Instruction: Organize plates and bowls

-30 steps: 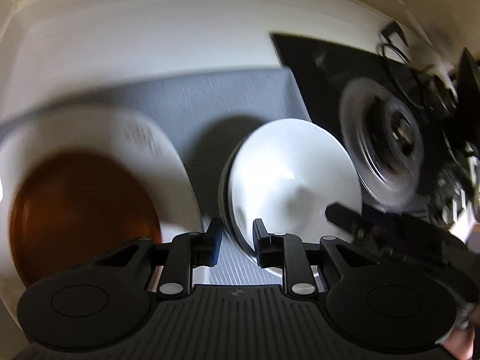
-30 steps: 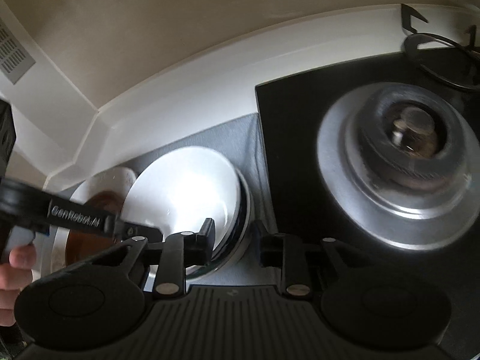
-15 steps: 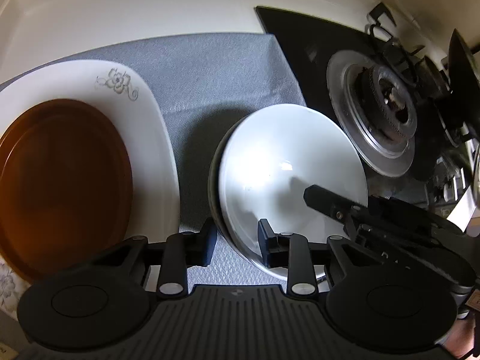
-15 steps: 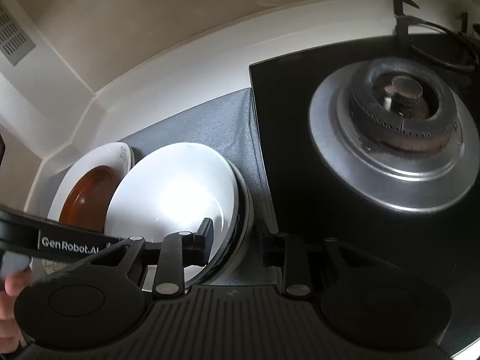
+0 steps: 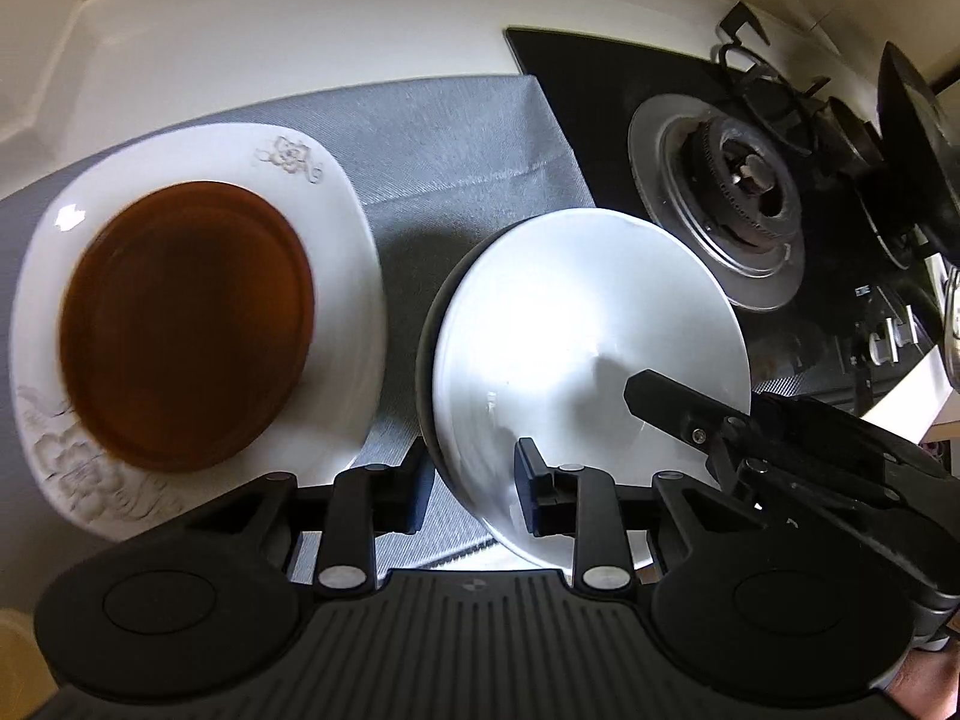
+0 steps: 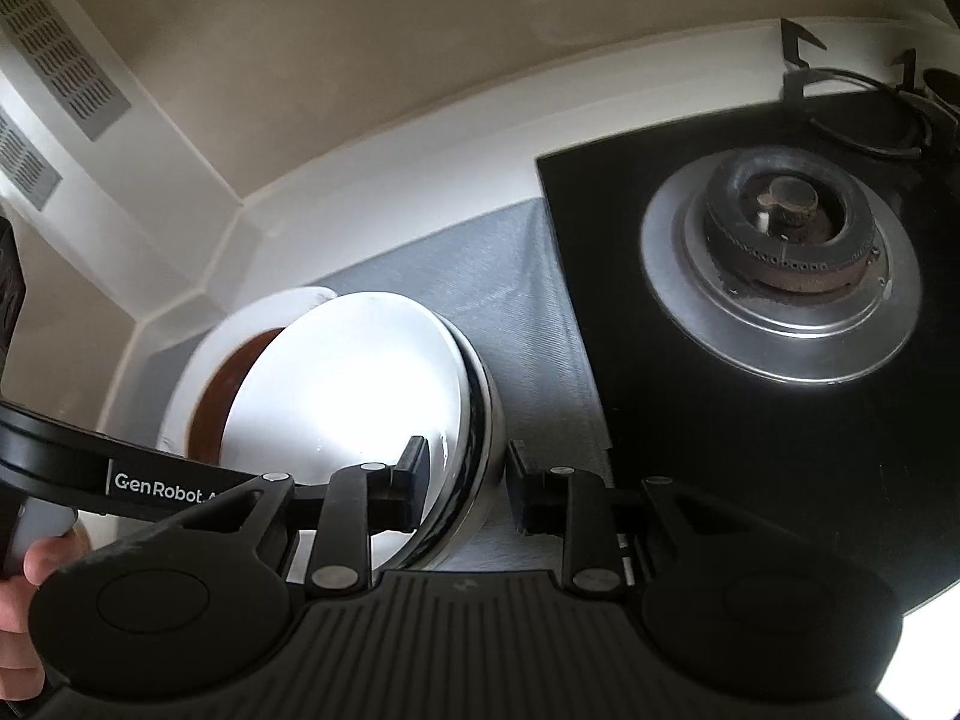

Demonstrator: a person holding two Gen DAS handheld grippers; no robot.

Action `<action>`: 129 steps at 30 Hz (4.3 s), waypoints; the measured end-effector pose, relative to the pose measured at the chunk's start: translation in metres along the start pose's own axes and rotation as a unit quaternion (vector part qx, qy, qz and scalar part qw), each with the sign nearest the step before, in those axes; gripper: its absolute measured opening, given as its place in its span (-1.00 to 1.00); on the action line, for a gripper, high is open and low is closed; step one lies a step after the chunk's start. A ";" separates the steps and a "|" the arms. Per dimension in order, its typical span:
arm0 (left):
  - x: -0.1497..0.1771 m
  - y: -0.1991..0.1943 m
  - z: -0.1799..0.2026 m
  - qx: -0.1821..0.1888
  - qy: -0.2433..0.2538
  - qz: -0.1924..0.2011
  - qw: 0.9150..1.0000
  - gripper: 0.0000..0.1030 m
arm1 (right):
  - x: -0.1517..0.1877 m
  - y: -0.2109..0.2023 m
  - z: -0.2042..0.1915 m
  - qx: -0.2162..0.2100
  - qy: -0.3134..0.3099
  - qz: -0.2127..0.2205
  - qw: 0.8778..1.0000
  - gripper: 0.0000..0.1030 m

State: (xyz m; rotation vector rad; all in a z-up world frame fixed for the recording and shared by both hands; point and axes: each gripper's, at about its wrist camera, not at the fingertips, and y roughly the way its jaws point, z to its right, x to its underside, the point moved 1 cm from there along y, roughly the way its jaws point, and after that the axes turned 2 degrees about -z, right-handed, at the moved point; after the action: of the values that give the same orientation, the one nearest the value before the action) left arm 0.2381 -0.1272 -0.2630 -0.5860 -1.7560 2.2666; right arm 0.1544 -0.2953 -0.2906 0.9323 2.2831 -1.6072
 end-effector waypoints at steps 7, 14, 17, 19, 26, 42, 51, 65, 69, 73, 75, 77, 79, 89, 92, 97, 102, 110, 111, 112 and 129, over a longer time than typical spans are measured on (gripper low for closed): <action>0.020 -0.044 -0.025 -0.022 -0.017 0.026 0.999 -0.40 | 0.000 -0.011 -0.046 -0.021 -0.035 0.002 0.999 -0.42; 0.053 -0.085 -0.081 -0.043 -0.076 0.048 0.995 -0.39 | 0.004 -0.001 -0.106 -0.071 -0.082 -0.030 0.994 -0.42; 0.074 -0.100 -0.108 -0.054 -0.115 0.055 0.990 -0.39 | 0.008 0.007 -0.135 -0.093 -0.113 -0.050 0.988 -0.41; 0.090 -0.110 -0.124 -0.061 -0.143 0.056 0.986 -0.38 | 0.012 0.012 -0.157 -0.108 -0.134 -0.067 0.983 -0.42; 0.145 -0.152 -0.173 -0.090 -0.228 0.070 0.967 -0.38 | 0.033 0.019 -0.229 -0.166 -0.199 -0.113 0.959 -0.42; 0.201 -0.163 -0.235 -0.089 -0.288 0.068 0.951 -0.36 | 0.064 0.038 -0.302 -0.178 -0.275 -0.169 0.930 -0.41; 0.211 -0.128 -0.246 -0.061 -0.290 0.036 0.954 -0.37 | 0.088 0.062 -0.298 -0.145 -0.278 -0.208 0.927 -0.41; 0.211 -0.104 -0.256 -0.060 -0.301 0.023 0.951 -0.41 | 0.104 0.081 -0.298 -0.123 -0.320 -0.205 0.917 -0.37; 0.208 -0.104 -0.255 -0.066 -0.296 0.031 0.952 -0.42 | 0.106 0.079 -0.302 -0.117 -0.362 -0.190 0.905 -0.36; 0.207 -0.103 -0.257 -0.064 -0.300 0.031 0.951 -0.42 | 0.102 0.081 -0.298 -0.123 -0.344 -0.195 0.910 -0.36; 0.208 -0.104 -0.260 -0.055 -0.303 0.032 0.951 -0.42 | 0.099 0.079 -0.294 -0.129 -0.330 -0.197 0.914 -0.36; 0.209 -0.105 -0.264 -0.043 -0.310 0.029 0.949 -0.42 | 0.095 0.075 -0.292 -0.137 -0.326 -0.191 0.916 -0.38; 0.209 -0.107 -0.268 -0.035 -0.311 0.029 0.949 -0.42 | 0.092 0.072 -0.293 -0.136 -0.340 -0.184 0.912 -0.58; 0.210 -0.114 -0.286 -0.027 -0.315 0.056 0.947 -0.42 | 0.084 0.089 -0.285 -0.154 -0.304 -0.196 0.920 -0.77; 0.211 -0.111 -0.288 -0.025 -0.316 0.058 0.947 -0.42 | 0.085 0.089 -0.285 -0.154 -0.306 -0.196 0.919 -0.77; 0.213 -0.106 -0.292 -0.019 -0.328 0.055 0.943 -0.38 | 0.082 0.086 -0.286 -0.156 -0.297 -0.191 0.923 -0.75; 0.214 -0.098 -0.298 -0.017 -0.340 0.047 0.939 -0.16 | 0.071 0.087 -0.281 -0.154 -0.299 -0.187 0.923 -0.33; 0.219 -0.077 -0.305 0.028 -0.361 0.042 0.931 0.14 | 0.084 0.103 -0.268 -0.156 -0.264 -0.224 0.925 0.05; 0.219 -0.076 -0.304 0.032 -0.362 0.043 0.931 0.17 | 0.089 0.104 -0.268 -0.157 -0.265 -0.228 0.923 0.10; 0.219 -0.074 -0.303 0.038 -0.362 0.043 0.930 0.19 | 0.092 0.105 -0.268 -0.158 -0.266 -0.233 0.922 0.16; 0.240 -0.090 -0.287 0.037 -0.356 0.122 0.926 0.63 | 0.102 0.106 -0.262 -0.152 -0.260 -0.237 0.924 0.54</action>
State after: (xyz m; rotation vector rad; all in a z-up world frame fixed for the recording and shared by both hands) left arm 0.1414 0.2448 -0.2789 0.0778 -1.9442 2.9618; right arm 0.1871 0.0021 -0.3213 -0.1341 2.3458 -1.3607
